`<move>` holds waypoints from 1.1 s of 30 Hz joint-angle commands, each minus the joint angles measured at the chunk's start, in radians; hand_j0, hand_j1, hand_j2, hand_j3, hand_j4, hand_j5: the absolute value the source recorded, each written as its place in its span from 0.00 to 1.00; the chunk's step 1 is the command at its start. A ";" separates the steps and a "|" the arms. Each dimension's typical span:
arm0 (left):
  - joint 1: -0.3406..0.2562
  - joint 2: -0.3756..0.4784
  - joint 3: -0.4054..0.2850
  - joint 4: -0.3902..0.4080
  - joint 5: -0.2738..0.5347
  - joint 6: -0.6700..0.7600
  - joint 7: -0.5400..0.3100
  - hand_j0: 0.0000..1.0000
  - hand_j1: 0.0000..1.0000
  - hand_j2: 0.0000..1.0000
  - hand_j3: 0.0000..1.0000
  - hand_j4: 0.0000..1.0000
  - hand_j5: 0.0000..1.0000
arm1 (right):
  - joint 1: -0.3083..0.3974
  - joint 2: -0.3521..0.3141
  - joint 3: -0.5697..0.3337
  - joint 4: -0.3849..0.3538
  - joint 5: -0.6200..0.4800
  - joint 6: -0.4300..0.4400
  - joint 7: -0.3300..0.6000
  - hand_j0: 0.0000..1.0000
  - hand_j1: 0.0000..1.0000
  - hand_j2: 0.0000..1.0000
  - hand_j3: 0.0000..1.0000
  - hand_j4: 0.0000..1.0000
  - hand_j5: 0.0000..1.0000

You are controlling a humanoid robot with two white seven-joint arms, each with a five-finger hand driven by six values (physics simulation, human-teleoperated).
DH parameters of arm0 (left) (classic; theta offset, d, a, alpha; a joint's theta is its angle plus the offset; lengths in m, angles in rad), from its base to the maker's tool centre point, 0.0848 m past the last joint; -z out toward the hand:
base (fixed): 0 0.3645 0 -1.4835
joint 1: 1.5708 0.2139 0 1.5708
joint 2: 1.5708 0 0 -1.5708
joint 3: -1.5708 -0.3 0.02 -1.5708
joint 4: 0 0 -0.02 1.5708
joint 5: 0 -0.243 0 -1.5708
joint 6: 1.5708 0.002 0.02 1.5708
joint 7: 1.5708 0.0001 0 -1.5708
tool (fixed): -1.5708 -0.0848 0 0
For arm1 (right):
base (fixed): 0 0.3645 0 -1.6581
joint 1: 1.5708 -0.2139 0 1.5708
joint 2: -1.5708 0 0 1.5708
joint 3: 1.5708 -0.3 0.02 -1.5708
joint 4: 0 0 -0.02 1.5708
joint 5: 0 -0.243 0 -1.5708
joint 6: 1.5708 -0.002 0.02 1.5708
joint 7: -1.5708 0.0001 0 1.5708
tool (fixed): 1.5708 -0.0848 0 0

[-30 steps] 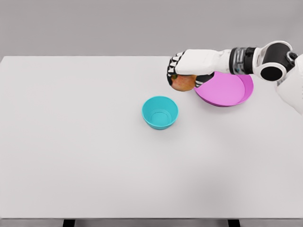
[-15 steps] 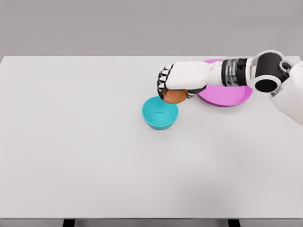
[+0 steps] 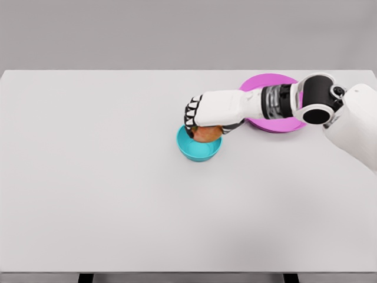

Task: Put the apple from the pink plate into the blue bowl with your right arm

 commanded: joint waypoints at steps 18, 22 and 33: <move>0.000 0.000 0.000 0.000 0.000 0.000 0.000 1.00 1.00 1.00 1.00 1.00 1.00 | 0.000 0.017 0.020 -0.002 -0.004 0.003 -0.001 1.00 1.00 1.00 1.00 1.00 1.00; 0.000 0.000 0.000 0.000 0.000 0.000 0.000 1.00 1.00 1.00 1.00 1.00 1.00 | 0.000 0.016 0.020 -0.005 -0.003 0.003 -0.001 1.00 1.00 1.00 1.00 1.00 1.00; 0.000 0.000 0.000 0.000 0.000 0.000 0.000 1.00 1.00 1.00 1.00 1.00 1.00 | 0.178 -0.148 -0.417 -0.049 -0.021 0.003 -0.001 1.00 1.00 1.00 1.00 1.00 1.00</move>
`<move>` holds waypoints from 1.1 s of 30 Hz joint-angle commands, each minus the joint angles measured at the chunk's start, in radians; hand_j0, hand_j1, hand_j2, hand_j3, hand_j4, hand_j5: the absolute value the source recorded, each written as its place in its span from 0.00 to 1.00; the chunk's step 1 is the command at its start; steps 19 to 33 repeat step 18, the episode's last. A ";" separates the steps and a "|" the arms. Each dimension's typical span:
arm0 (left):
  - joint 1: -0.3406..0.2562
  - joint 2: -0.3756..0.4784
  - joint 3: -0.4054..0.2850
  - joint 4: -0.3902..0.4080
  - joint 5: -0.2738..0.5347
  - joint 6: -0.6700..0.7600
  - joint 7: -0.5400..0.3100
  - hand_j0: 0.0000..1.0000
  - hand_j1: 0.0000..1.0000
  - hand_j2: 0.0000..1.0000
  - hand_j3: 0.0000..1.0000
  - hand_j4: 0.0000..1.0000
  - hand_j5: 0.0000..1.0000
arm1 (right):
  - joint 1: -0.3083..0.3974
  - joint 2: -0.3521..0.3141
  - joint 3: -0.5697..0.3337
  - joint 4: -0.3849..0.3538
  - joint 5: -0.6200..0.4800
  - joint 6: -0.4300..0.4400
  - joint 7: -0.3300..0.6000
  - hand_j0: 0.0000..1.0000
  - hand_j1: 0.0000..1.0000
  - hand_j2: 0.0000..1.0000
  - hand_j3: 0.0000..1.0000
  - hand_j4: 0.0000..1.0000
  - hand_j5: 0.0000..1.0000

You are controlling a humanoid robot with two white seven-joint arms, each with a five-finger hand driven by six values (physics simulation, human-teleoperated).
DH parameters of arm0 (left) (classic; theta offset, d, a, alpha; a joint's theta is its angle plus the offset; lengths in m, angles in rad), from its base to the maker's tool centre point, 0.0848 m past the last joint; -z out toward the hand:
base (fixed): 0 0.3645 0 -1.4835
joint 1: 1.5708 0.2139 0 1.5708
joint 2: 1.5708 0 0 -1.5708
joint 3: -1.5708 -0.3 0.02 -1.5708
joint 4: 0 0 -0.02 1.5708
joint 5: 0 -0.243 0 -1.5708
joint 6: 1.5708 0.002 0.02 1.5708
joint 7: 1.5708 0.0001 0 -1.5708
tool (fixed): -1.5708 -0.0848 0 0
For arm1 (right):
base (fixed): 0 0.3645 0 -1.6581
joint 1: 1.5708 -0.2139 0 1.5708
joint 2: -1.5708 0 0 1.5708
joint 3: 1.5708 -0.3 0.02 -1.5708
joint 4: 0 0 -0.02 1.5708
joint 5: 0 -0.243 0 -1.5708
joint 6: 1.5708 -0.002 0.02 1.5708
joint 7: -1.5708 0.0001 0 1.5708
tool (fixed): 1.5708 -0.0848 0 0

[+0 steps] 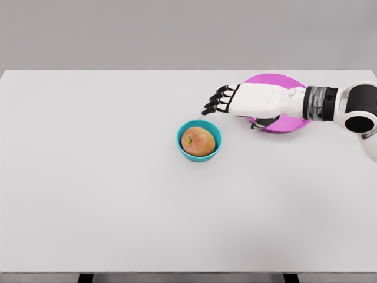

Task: Put the apple from the pink plate into the blue bowl with your right arm

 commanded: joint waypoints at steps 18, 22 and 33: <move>0.000 0.000 -0.002 0.000 0.000 0.000 0.000 1.00 1.00 1.00 1.00 1.00 1.00 | 0.330 0.074 -0.568 0.073 -0.015 0.005 -0.001 1.00 1.00 1.00 1.00 1.00 1.00; 0.000 0.000 -0.002 0.000 0.000 0.000 0.000 1.00 1.00 1.00 1.00 1.00 1.00 | 0.330 0.074 -0.568 0.073 -0.015 0.005 -0.001 1.00 1.00 1.00 1.00 1.00 1.00; 0.000 0.000 -0.002 0.000 0.000 0.000 0.000 1.00 1.00 1.00 1.00 1.00 1.00 | 0.330 0.074 -0.568 0.073 -0.015 0.005 -0.001 1.00 1.00 1.00 1.00 1.00 1.00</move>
